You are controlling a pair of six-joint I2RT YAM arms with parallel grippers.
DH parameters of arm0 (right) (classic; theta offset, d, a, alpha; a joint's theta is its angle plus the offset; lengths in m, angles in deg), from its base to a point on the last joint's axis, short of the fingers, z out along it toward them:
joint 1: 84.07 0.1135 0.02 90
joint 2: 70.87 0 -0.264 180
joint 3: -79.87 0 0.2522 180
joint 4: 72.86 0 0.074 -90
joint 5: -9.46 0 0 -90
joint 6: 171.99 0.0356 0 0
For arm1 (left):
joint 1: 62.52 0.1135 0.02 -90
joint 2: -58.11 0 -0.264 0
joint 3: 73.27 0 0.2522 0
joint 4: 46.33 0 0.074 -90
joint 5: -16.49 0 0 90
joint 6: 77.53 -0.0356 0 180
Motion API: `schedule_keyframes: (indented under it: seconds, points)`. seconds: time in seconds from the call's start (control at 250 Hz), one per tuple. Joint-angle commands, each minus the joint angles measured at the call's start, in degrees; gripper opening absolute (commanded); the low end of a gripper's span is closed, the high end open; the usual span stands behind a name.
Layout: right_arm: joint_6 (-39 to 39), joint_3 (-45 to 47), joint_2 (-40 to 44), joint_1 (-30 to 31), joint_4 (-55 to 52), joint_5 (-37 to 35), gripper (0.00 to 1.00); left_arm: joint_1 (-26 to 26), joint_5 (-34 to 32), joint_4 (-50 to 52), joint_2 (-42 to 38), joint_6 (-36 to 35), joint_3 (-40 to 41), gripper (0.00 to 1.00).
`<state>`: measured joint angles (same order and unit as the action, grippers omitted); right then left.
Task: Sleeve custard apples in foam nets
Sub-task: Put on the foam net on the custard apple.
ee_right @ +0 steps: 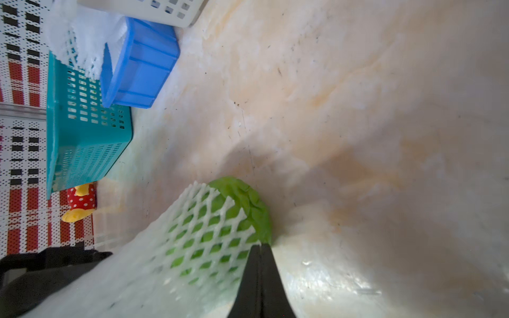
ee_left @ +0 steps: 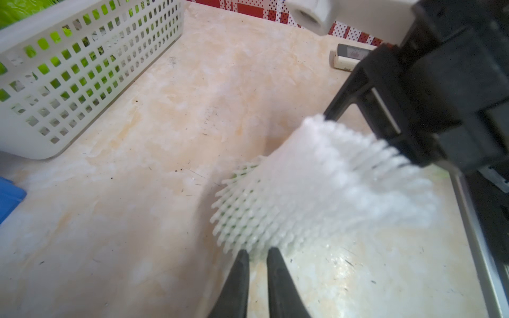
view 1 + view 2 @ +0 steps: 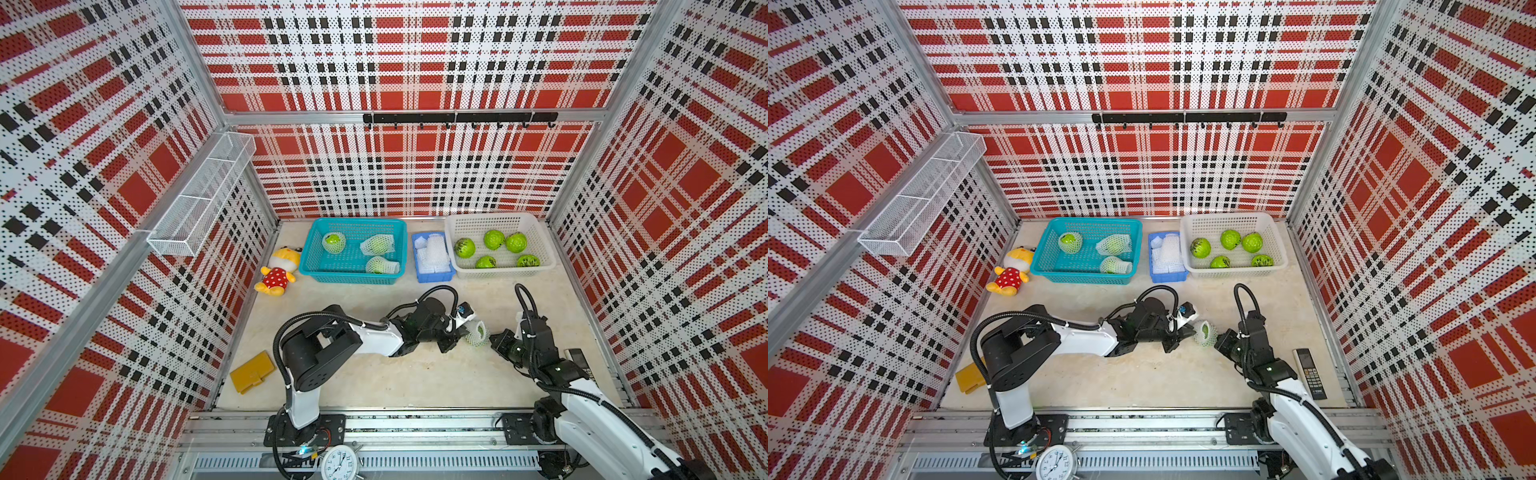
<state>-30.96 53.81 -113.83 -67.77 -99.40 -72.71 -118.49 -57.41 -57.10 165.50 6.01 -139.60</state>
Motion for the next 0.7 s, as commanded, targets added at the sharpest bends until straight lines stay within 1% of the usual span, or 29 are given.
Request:
schedule_keyframes:
  seconds: [0.0,0.284,0.396,0.424,0.464,0.556,0.616,0.696]
  points:
    - [-1.4,-0.4,-1.9,-0.6,3.8,-0.7,0.00,0.1,0.4,-0.2,1.2,0.7,-1.3,0.18]
    - [-2.7,-1.3,-7.0,-2.1,7.4,0.1,0.00,0.2,0.6,-0.1,1.6,0.8,-1.5,0.19]
    - [-3.6,-2.3,-7.2,-2.3,7.2,0.4,0.00,0.1,-0.1,-0.1,0.9,0.5,-1.1,0.26]
    - [-3.8,-2.5,-7.1,-2.2,7.0,0.4,0.00,0.2,-0.6,0.0,0.4,0.3,-1.0,0.31]
    - [-4.0,-2.8,-7.1,-2.2,6.9,0.5,0.00,0.1,-1.3,-0.1,-0.5,-0.4,-0.5,0.45]
    - [-4.3,-3.3,-6.9,-2.3,6.5,0.7,0.00,-0.7,-4.2,-0.1,-2.7,-3.7,0.8,0.68]
    - [-4.4,-3.3,-6.9,-2.3,6.4,0.8,0.00,-1.0,-5.4,0.5,-3.6,-5.8,1.0,0.74]
    - [-4.4,-3.3,-7.0,-2.2,6.7,1.0,0.00,-1.1,-5.6,1.0,-3.5,-7.4,0.4,0.75]
